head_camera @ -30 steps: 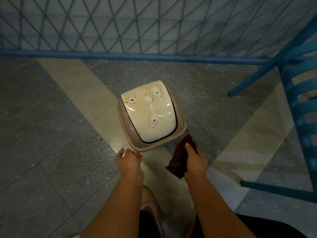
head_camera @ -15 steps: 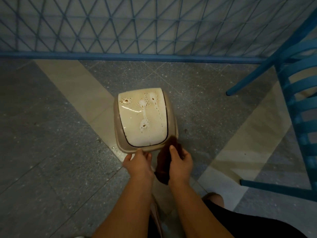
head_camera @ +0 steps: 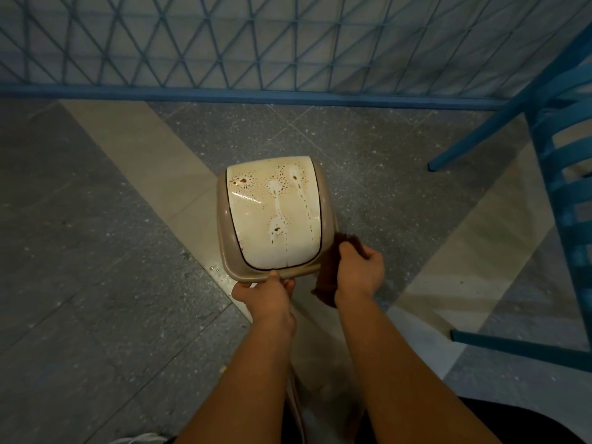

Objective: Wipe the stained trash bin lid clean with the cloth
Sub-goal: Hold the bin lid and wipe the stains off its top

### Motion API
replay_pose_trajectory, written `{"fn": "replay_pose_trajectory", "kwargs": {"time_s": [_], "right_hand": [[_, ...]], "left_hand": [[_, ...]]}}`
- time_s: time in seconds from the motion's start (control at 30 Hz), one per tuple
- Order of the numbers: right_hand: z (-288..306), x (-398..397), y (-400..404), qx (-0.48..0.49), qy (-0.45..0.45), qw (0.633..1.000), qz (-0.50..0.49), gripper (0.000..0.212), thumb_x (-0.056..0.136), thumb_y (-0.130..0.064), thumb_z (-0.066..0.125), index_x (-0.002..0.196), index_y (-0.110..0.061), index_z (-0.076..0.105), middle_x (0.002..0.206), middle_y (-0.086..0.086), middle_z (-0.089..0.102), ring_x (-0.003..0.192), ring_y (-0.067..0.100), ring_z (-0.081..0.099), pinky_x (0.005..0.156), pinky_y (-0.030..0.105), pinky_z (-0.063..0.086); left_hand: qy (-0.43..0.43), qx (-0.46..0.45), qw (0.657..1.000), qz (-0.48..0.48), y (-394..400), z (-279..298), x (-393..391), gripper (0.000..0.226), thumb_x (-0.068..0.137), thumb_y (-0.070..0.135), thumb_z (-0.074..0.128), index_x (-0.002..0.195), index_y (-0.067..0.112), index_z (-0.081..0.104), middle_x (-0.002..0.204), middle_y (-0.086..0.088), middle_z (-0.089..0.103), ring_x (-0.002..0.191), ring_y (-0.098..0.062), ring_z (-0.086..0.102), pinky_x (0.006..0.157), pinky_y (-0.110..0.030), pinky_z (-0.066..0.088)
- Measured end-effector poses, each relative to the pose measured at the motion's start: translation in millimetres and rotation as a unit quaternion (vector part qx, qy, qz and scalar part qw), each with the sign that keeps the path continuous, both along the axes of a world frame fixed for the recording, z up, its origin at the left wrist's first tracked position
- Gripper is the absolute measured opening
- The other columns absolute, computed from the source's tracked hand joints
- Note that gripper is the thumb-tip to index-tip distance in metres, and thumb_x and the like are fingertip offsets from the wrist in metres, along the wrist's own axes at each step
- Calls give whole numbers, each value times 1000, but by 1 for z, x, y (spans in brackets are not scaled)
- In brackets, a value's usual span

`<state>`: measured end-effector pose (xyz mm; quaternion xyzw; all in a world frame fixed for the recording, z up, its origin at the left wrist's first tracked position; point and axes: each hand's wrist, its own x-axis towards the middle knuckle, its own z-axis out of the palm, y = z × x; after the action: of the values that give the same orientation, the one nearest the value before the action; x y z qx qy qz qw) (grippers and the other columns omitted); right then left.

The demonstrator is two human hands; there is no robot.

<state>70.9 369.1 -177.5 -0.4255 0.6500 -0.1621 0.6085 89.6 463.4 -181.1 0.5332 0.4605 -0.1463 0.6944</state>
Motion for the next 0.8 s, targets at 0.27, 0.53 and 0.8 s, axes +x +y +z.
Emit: {"fn": "replay_pose_trajectory", "kwargs": {"time_s": [0.27,0.53,0.8], "right_hand": [[-6,-15,48,20,3,999,43,20,79,-14,69,81,-27,54,92,5,65,85,23,65,81,44,56],[-2,-7,1,39,5,999,-8,21,82,-13,68,99,-16,58,100,9,63,88,25,62,81,39,55],[-6,-47,-4,112,4,994,2,43,83,-27,70,122,-14,58,115,9,63,100,27,61,92,41,51]], "left_hand": [[-6,-19,1000,11,-4,4,-3,46,91,-6,51,128,17,33,112,-8,55,77,-18,61,80,-41,55],[-5,3,1000,-24,2,3,4,43,92,-5,49,124,17,32,127,-16,49,93,-23,59,76,-34,53],[-14,-5,999,30,26,5,20,55,92,7,58,140,16,34,123,-14,54,101,-25,61,84,-31,50]]}}
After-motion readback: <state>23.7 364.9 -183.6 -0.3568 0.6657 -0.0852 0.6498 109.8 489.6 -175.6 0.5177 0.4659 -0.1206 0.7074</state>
